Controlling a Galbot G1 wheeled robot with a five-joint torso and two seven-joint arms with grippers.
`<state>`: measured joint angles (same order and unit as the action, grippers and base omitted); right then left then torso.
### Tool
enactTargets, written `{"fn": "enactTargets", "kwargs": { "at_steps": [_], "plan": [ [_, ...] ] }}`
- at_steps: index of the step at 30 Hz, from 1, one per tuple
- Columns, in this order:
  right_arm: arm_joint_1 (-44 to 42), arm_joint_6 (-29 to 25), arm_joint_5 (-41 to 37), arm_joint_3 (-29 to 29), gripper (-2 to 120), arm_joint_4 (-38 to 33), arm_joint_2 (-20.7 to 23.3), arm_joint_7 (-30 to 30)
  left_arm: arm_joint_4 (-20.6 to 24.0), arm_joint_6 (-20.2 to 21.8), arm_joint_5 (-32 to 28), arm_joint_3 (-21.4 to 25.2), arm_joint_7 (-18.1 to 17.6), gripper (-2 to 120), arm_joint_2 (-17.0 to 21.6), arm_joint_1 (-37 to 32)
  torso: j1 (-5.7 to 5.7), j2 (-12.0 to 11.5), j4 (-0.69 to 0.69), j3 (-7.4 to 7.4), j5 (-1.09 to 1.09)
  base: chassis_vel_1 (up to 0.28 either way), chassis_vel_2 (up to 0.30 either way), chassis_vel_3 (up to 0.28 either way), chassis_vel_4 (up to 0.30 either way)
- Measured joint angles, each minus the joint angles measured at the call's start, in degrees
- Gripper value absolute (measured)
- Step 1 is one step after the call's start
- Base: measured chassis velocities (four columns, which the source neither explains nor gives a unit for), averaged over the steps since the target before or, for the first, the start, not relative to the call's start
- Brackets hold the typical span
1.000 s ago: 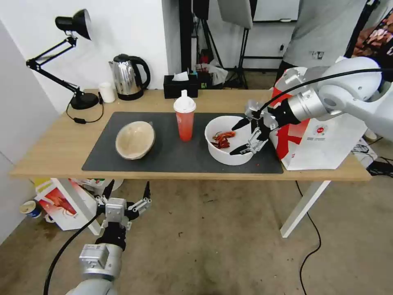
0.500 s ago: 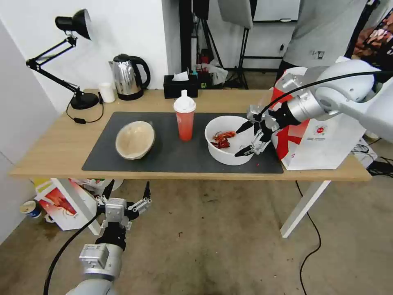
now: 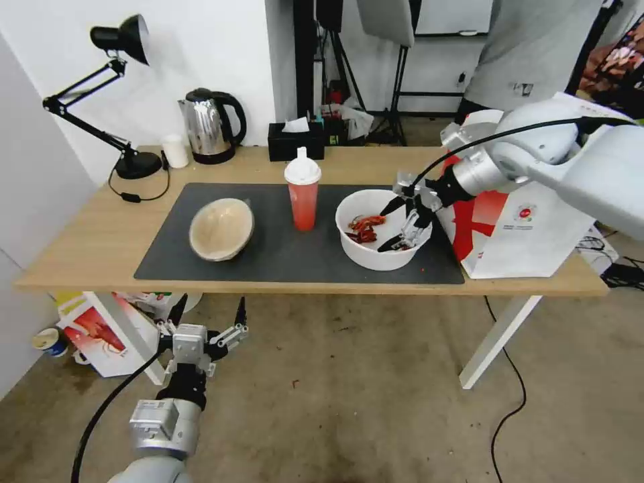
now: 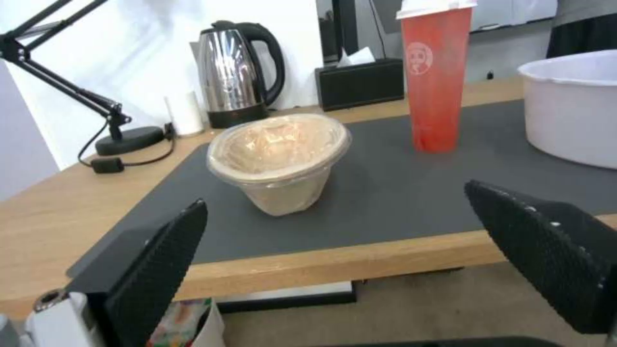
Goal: Pick up the trash from the table and place it into the takeout bag.
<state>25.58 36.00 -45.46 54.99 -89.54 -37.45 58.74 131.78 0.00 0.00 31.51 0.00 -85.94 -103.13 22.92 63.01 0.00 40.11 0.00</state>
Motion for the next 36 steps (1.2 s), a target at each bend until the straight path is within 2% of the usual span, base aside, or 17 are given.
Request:
{"fn": "enactTargets", "kwargs": {
  "at_steps": [23,36],
  "plan": [
    [2.6,0.0,0.5,0.2,100,3.6,-2.5,2.8,0.0,0.0,0.0,0.0,0.0,100,0.0,0.0,-0.01,0.0,-0.01,0.00,0.01,0.000,0.000,0.000,0.000],
    [-1.3,0.0,3.4,0.3,100,7.6,-5.7,2.8,0.0,0.0,0.0,0.0,0.0,100,0.0,0.0,-0.01,0.0,0.00,0.00,0.00,0.000,0.000,0.000,0.000]
  ]
}}
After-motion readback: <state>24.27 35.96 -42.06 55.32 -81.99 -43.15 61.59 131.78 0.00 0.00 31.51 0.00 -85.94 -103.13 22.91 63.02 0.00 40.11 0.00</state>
